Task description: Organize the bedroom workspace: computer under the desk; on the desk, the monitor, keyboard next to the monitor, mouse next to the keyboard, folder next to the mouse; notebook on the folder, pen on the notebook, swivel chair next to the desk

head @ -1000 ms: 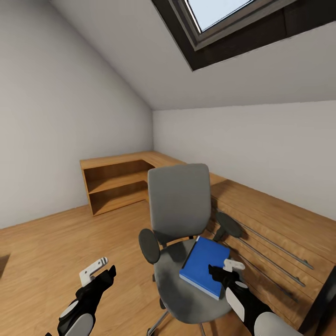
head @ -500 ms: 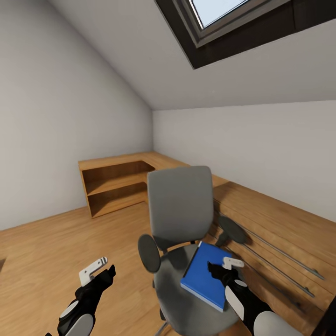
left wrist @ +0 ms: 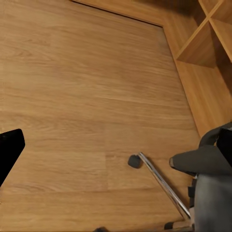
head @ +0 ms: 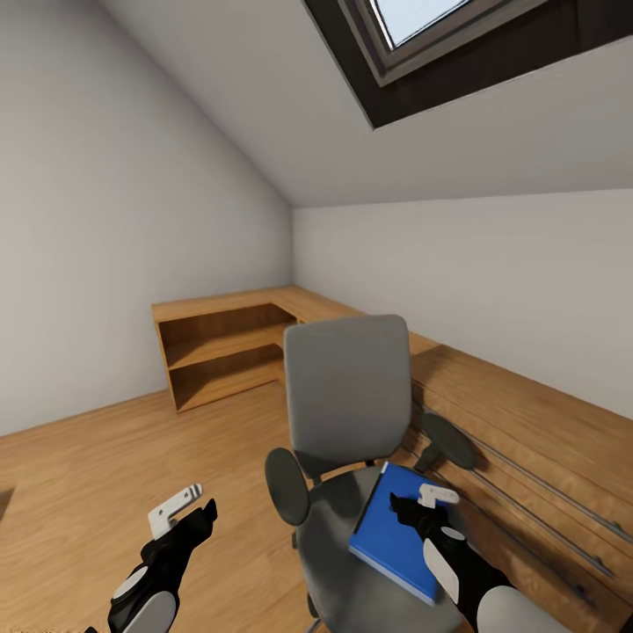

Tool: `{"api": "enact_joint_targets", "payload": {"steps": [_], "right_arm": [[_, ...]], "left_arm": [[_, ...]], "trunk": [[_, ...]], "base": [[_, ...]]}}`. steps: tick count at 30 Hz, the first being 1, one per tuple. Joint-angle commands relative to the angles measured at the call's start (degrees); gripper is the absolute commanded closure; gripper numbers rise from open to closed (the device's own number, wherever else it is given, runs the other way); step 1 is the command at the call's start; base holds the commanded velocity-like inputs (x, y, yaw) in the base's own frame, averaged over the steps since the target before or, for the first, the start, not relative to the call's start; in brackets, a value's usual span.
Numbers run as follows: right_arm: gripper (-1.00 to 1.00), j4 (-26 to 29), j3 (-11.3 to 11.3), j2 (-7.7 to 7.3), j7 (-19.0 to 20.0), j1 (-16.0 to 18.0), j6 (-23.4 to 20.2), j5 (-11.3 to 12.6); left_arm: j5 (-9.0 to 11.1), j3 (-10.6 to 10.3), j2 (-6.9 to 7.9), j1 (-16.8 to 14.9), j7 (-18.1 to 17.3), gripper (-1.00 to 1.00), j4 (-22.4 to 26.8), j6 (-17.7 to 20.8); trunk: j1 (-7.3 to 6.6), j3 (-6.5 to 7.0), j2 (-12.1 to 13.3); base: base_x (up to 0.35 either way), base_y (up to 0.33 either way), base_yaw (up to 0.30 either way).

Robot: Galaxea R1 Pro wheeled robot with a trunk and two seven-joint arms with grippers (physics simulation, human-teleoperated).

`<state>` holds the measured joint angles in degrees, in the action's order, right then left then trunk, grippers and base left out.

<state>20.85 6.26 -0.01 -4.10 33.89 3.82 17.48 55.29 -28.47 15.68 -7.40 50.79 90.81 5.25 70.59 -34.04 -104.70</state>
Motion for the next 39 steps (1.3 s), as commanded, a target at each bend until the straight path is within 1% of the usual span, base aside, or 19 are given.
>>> {"api": "enact_joint_targets", "payload": {"steps": [1, 12, 16, 25, 31, 39], "right_arm": [[-1.0, 0.0, 0.5, -0.02, -0.4, 0.0, 0.2, 0.6], [-1.0, 0.0, 0.5, 0.01, -0.4, 0.0, 0.3, 0.6], [-1.0, 0.0, 0.5, 0.01, -0.4, 0.0, 0.3, 0.6], [-1.0, -0.1, 0.7, 0.01, -0.3, 0.0, 0.3, 0.5], [-1.0, -0.1, 0.8, 0.27, -0.3, 0.0, 0.3, 0.5], [-1.0, -0.1, 1.1, 0.35, -0.3, 0.0, 0.2, 0.4]], "left_arm": [[0.1, -0.1, 0.05, -0.1, 0.4, -1.0, 0.1, 0.3], [0.1, -0.1, 0.02, -0.1, 0.4, -1.0, 0.1, 0.3], [-0.1, -0.1, 0.02, -0.1, 0.4, -1.0, 0.1, 0.3], [-0.2, -0.1, -0.02, -0.1, 0.4, -1.0, 0.1, 0.3], [-0.2, -0.1, -0.03, -0.1, 0.3, -1.0, 0.1, 0.3], [-0.2, -0.1, 0.0, -0.1, 0.3, -1.0, 0.1, 0.3]], "trunk": [[-0.01, -0.06, 0.0], [-0.01, -0.06, 0.0], [-0.01, -0.06, 0.0], [-0.01, -0.06, 0.0], [-0.01, -0.06, 0.0], [-0.01, -0.06, 0.0]], "base": [[0.002, 0.001, 0.131], [0.003, 0.0, 0.161], [0.148, 0.0, 0.141], [0.06, 0.0, 0.023], [0.002, 0.001, 0.001], [0.0, 0.138, 0.0]]}}
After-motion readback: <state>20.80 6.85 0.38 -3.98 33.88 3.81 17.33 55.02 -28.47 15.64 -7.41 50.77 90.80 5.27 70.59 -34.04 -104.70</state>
